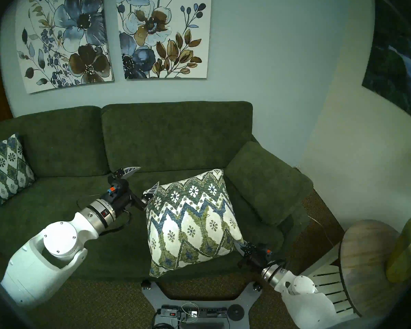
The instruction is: Fluff a cushion
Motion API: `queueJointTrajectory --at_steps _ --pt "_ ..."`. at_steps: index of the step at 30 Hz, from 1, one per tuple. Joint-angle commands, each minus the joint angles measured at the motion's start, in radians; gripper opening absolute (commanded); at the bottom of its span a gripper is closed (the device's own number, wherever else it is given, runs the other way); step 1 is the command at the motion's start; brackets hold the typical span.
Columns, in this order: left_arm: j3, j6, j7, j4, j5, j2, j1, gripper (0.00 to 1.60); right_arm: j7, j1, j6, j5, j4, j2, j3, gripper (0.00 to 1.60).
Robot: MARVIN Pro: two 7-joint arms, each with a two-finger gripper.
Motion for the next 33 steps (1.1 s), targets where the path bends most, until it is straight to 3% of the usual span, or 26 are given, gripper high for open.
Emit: queueJointTrajectory --at_steps 1,7,11,19,20,23,24,26,28,29,30,31,32,33 --pt "0.012 0.053 0.021 -0.111 0.078 0.03 0.097 1.6 0.008 0.004 -0.023 -0.002 -0.001 -0.013 -0.011 0.0" --pt "0.063 0.075 0.037 -0.166 0.1 0.011 0.176 1.6 0.007 0.005 -0.028 0.002 0.003 -0.011 -0.014 0.0" --pt "0.104 0.148 0.078 -0.201 0.197 0.04 0.237 1.6 0.008 0.006 -0.031 0.003 0.004 -0.011 -0.015 0.0" --pt "0.075 0.172 0.181 -0.192 0.24 0.043 0.343 1.6 0.008 0.007 -0.034 0.004 0.006 -0.01 -0.017 0.0" --pt "0.098 0.187 0.194 -0.182 0.245 0.045 0.328 1.6 0.008 0.007 -0.034 0.004 0.006 -0.01 -0.017 0.0" --pt "0.102 0.181 0.227 -0.186 0.249 0.033 0.374 1.6 0.008 0.007 -0.035 0.005 0.007 -0.01 -0.018 0.0" --pt "0.098 0.173 0.253 -0.204 0.262 0.028 0.424 1.6 0.008 0.008 -0.035 0.005 0.007 -0.01 -0.018 0.0" --pt "0.13 0.179 0.258 -0.198 0.265 0.027 0.402 1.6 0.007 0.008 -0.035 0.005 0.007 -0.01 -0.018 0.0" --pt "0.159 0.184 0.282 -0.226 0.304 0.02 0.469 1.6 0.007 0.008 -0.035 0.005 0.008 -0.01 -0.018 0.0" --pt "0.198 0.193 0.285 -0.215 0.315 0.021 0.444 1.6 0.007 0.008 -0.036 0.005 0.008 -0.01 -0.018 0.0" --pt "0.188 0.189 0.303 -0.217 0.33 0.017 0.493 1.6 0.007 0.008 -0.036 0.005 0.009 -0.01 -0.018 0.0" --pt "0.222 0.191 0.307 -0.192 0.33 0.014 0.463 1.6 0.007 0.008 -0.036 0.005 0.009 -0.01 -0.018 0.0" --pt "0.194 0.171 0.333 -0.189 0.327 0.003 0.519 1.6 0.007 0.009 -0.036 0.005 0.009 -0.01 -0.018 0.0" --pt "0.229 0.178 0.341 -0.159 0.32 0.006 0.475 1.6 0.007 0.009 -0.036 0.005 0.009 -0.01 -0.018 0.0"
